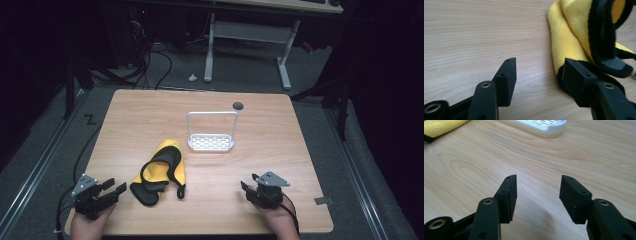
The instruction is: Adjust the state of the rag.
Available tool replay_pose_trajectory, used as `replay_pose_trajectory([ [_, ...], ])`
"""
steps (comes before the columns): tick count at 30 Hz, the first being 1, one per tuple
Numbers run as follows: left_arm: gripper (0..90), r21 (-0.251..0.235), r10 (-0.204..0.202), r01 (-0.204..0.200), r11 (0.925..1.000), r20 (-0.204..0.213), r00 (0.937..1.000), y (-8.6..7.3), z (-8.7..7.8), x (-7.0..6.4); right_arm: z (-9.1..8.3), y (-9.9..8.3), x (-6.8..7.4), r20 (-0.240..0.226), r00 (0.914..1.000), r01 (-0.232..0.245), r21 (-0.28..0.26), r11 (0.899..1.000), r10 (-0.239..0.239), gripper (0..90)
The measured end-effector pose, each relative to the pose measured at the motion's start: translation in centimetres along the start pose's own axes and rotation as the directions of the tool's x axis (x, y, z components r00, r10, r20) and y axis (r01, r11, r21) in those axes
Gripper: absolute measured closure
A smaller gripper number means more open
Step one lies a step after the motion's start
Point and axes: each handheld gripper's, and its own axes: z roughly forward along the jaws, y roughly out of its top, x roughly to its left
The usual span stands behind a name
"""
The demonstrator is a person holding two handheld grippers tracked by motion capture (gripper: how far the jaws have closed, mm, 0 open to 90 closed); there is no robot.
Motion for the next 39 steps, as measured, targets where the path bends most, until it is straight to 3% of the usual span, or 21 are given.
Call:
replay_pose_trajectory([
  [7, 42.1, 0.007, -0.013, 0.013, 0.9999, 0.008, 0.9999, 0.0, 0.3, 0.4, -0.2, 0.0, 0.8, 0.021, 0.9990, 0.038, 0.004, 0.999, -0.038, 51.4],
  [11, 41.6, -0.003, -0.017, 0.017, 0.9999, 0.013, 0.9998, 0.0, 0.0, 0.4, -0.2, 0.0, 0.6, 0.031, 0.9994, 0.013, 0.003, 1.000, -0.013, 52.6],
  [21, 39.9, -0.022, -0.039, 0.040, 0.9990, 0.020, 0.9990, 0.2, -0.1, 0.6, -0.2, -0.2, 0.2, 0.038, 0.9992, 0.008, 0.008, 1.000, -0.008, 52.0],
  [27, 39.0, -0.024, -0.054, 0.055, 0.9982, 0.020, 0.9983, -0.1, -0.3, 0.0, -0.5, -0.1, 0.6, 0.023, 0.9997, 0.009, 0.001, 1.000, -0.009, 52.0],
  [32, 36.8, -0.051, -0.023, 0.026, 0.9983, 0.062, 0.9978, 0.5, -0.7, -0.6, -0.4, 0.1, 1.0, 0.030, 0.9995, 0.003, -0.002, 1.000, -0.003, 52.2],
  [39, 32.7, -0.067, 0.005, 0.005, 0.9977, 0.144, 0.9895, 1.0, -0.5, -1.7, -0.3, 0.0, 1.1, 0.036, 0.9992, 0.015, 0.009, 1.000, -0.015, 51.2],
])
